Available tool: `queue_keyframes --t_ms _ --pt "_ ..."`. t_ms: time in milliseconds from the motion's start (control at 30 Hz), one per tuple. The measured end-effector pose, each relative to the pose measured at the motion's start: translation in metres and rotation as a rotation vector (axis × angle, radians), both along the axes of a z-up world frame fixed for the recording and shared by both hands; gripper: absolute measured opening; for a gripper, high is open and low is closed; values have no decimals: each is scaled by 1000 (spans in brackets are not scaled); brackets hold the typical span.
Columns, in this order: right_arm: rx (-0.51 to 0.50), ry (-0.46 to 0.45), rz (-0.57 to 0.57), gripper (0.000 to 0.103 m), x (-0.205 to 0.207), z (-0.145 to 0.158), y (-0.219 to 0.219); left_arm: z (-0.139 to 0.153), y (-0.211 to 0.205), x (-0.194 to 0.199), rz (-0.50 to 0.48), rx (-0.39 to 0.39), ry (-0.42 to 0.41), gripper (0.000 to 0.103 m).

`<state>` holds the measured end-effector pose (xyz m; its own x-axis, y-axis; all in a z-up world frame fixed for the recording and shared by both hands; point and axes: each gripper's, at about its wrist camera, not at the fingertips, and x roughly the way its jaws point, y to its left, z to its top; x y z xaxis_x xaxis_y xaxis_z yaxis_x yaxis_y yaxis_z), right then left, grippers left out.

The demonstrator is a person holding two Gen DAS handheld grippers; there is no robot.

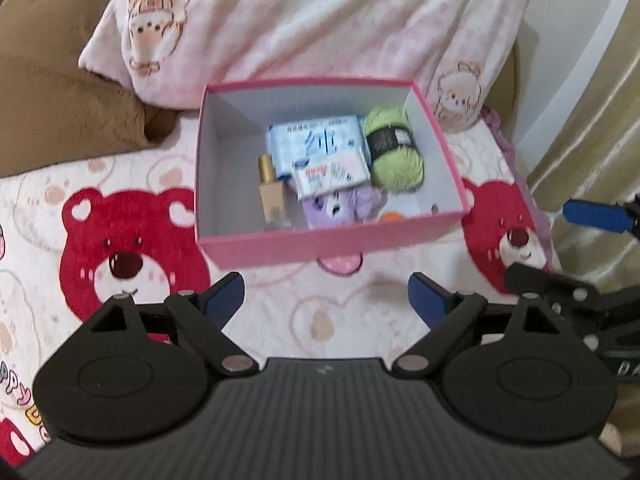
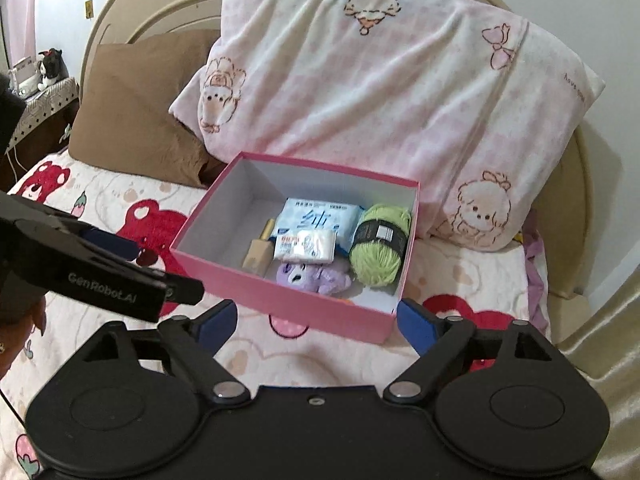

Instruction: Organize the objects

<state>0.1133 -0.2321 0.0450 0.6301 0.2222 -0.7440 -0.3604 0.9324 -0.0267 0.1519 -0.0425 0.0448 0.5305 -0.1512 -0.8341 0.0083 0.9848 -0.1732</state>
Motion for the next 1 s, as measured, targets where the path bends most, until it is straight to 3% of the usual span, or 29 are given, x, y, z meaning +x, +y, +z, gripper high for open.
queue_keyframes --t_ms 200,367,733,867,1000 --pt "-65 50 -52 90 -5 -12 7 -5 -3 -17 -1 67 8 90" --pt "-95 85 -100 90 -7 -15 10 4 0 -27 20 112 -16 98" --pt "-94 141 -195 92 -13 -16 7 10 9 -39 83 125 29 100" --pt "-90 156 -219 92 -14 -17 6 15 3 -43 103 204 7 100" --pt "-64 173 -231 92 -15 -20 4 17 7 -45 103 148 22 100"
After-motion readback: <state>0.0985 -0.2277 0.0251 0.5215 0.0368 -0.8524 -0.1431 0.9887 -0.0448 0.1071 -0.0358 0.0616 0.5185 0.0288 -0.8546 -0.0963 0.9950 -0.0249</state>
